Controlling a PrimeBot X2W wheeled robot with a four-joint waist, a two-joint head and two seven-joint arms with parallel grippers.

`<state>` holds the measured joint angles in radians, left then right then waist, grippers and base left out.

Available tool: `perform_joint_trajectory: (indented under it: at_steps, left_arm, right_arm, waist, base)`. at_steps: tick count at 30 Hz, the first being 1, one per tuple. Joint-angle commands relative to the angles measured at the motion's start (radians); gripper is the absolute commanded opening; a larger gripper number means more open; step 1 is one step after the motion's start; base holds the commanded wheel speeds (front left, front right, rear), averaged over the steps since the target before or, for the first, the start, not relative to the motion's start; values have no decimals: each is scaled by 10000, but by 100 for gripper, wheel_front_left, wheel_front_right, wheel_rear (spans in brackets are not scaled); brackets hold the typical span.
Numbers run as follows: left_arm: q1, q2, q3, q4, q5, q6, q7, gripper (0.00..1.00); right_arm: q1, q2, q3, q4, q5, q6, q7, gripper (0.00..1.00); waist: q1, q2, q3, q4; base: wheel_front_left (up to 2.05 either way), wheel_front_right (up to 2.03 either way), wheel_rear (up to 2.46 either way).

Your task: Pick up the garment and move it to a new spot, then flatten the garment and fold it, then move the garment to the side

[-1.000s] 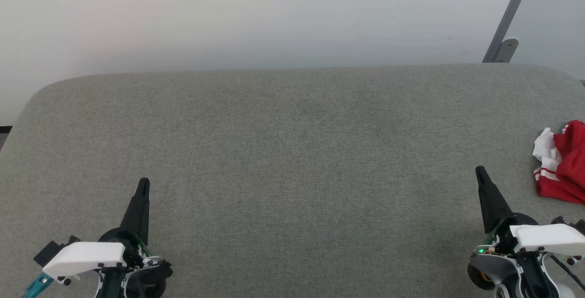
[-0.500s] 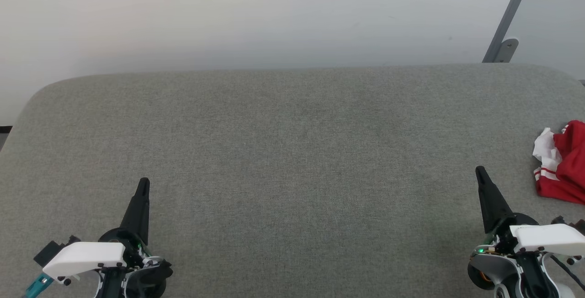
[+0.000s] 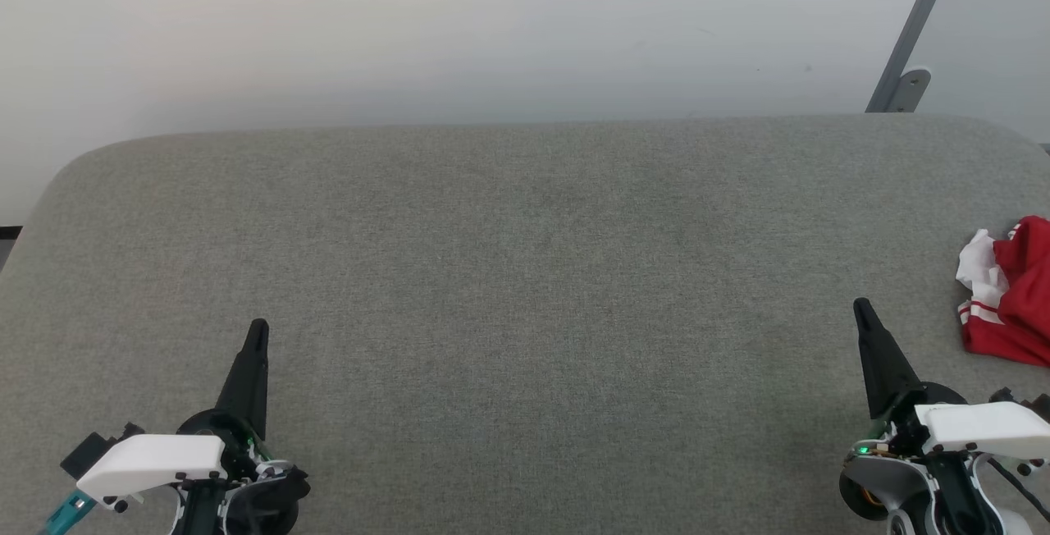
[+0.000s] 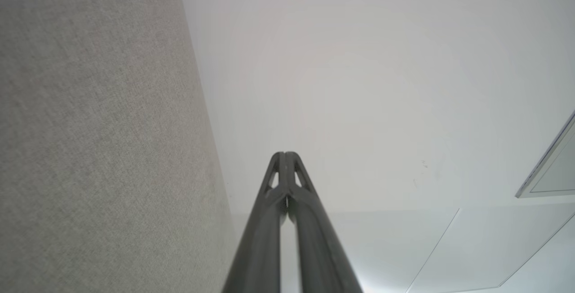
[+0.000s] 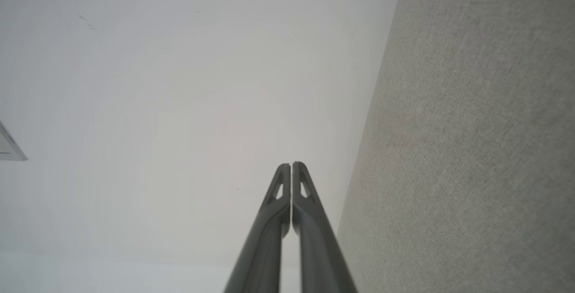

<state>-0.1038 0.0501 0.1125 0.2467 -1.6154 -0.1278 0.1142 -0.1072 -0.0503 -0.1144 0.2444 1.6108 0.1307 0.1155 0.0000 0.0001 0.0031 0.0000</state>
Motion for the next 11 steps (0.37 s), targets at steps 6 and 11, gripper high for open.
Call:
perform_joint_trajectory:
  at_steps: [6, 11]
  left_arm:
    - [-129, 1, 29, -2, 48, -54, 30, 0]
    - [-129, 2, 31, -2, 49, -54, 31, 0]
  right_arm:
    - [-43, 12, 0, 11, 41, 0, 7, 0]
    - [-42, 14, 0, 11, 42, 0, 7, 0]
  waist:
    - [0, -1, 0, 0]
    - [0, -1, 0, 0]
  base:
    - [0, 0, 0]
    - [0, 0, 0]
